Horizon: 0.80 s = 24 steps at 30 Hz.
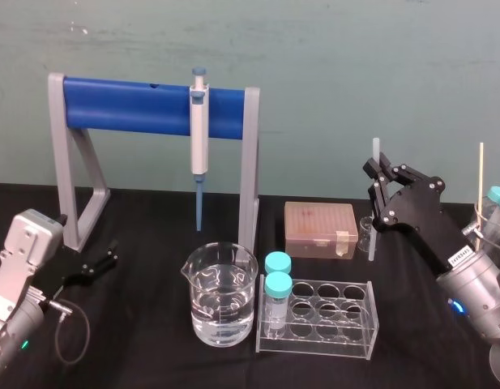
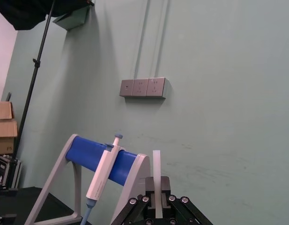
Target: Pick up the stirring rod with one hand, then place it down.
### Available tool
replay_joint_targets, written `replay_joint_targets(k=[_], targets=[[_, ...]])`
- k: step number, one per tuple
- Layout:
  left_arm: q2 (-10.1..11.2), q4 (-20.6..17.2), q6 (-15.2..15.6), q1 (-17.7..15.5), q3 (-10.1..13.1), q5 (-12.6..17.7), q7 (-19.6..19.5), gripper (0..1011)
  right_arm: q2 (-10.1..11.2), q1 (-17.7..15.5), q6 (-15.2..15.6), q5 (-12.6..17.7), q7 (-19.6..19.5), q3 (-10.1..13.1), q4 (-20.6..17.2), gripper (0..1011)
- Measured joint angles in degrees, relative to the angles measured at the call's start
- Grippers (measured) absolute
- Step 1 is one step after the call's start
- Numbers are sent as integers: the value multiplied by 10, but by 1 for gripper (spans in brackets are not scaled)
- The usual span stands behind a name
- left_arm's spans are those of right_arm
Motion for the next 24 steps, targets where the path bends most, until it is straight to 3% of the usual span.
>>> replay_joint_targets(k=[24], targets=[[0,0,0,0,0,0,0,1000,0,0,0,0,0,0,0,70]])
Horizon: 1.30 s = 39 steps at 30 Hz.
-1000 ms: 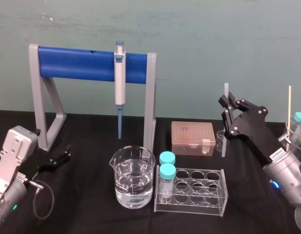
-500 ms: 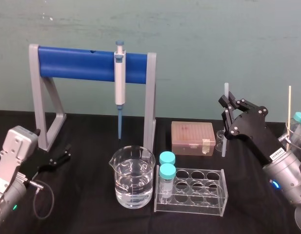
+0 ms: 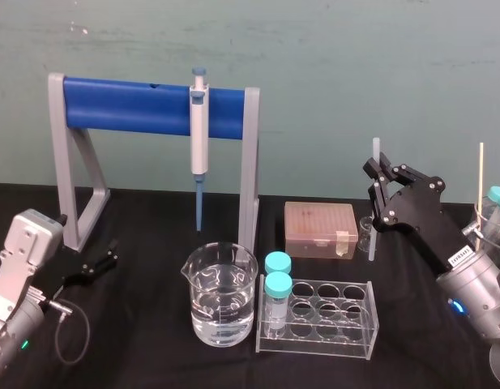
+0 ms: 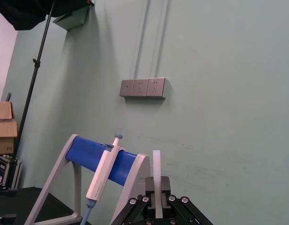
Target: Pick up the stirring rod with one hand, then place it down.
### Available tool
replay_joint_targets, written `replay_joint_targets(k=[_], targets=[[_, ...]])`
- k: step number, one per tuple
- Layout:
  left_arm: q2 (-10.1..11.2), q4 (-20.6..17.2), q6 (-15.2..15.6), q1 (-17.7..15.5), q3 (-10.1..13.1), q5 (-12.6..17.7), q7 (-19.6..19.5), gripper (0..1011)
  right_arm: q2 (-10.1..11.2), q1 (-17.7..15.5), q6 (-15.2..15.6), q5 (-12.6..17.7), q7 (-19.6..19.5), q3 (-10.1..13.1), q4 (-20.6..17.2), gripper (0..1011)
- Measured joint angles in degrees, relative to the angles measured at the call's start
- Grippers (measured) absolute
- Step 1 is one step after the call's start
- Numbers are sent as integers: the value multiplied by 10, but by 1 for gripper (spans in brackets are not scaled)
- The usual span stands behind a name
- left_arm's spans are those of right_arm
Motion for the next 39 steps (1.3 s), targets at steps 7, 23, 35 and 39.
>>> replay_joint_targets(k=[7,23,35,39], targets=[[0,0,0,0,0,0,0,1000,0,0,0,0,0,0,0,70],[0,0,0,0,0,0,0,1000,0,0,0,0,0,0,0,70],[0,0,0,0,0,0,0,1000,0,0,0,0,0,0,0,70],[0,0,0,0,0,0,0,1000,0,0,0,0,0,0,0,70]])
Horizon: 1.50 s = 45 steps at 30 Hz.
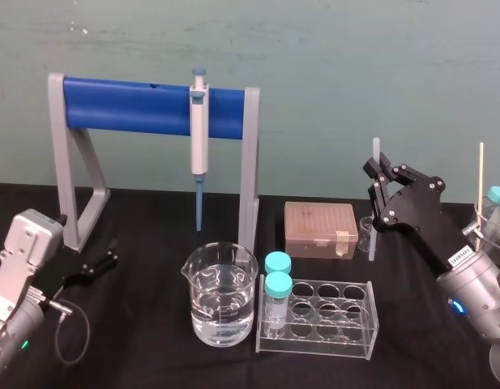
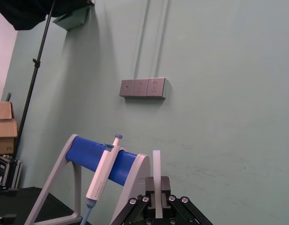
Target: Pick up the stirring rod with one hand, then place it down.
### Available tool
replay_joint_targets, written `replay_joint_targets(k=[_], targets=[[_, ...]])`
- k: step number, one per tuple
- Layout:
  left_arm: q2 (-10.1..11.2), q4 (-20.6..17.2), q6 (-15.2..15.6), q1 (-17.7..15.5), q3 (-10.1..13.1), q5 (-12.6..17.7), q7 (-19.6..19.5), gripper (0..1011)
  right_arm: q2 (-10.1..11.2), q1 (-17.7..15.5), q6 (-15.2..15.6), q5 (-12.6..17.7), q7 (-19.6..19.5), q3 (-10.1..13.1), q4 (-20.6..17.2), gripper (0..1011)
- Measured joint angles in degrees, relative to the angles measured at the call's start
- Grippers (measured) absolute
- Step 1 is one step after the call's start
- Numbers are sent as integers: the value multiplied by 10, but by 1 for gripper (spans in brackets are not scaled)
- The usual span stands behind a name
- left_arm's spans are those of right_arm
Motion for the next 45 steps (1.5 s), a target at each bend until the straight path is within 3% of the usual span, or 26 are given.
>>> replay_joint_targets(k=[30,45], targets=[[0,0,0,0,0,0,0,1000,-1,0,0,4,8,0,0,70],[0,0,0,0,0,0,0,1000,0,-22,14,6,13,-6,-26,70]])
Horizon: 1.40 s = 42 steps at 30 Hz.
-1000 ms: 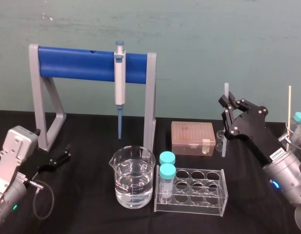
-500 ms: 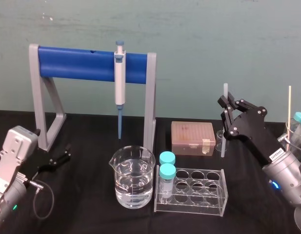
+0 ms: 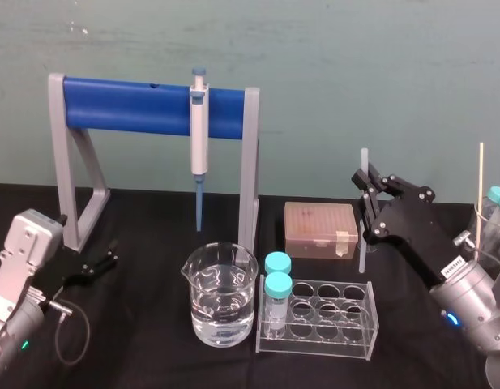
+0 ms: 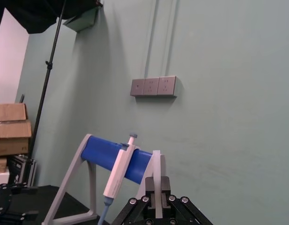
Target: Pick up the stirring rod with one hand, then place it down.
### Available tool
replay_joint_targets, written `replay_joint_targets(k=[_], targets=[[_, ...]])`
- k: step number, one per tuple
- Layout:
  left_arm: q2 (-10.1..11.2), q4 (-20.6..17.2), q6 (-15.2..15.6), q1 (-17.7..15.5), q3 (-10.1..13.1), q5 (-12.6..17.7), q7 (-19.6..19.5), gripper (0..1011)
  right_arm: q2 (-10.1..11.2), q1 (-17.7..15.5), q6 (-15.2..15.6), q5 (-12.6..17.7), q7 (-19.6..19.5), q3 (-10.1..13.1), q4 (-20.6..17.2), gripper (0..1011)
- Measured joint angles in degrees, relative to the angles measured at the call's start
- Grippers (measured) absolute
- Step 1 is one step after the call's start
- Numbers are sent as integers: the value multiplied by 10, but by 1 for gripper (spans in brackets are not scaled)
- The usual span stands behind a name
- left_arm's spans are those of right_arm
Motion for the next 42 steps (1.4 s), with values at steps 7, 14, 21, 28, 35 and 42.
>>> replay_joint_targets(k=[7,14,21,28,35,42], targets=[[0,0,0,0,0,0,0,1000,1,-3,4,10,7,-4,3,70],[0,0,0,0,0,0,0,1001,3,-3,9,22,18,-11,8,70],[0,0,0,0,0,0,0,1000,7,-4,17,23,20,-17,7,70],[0,0,0,0,0,0,0,1000,8,-6,22,19,12,-17,6,70],[0,0,0,0,0,0,0,1000,9,-5,24,15,7,-17,10,70],[0,0,0,0,0,0,0,1000,9,4,22,15,13,-21,26,70]])
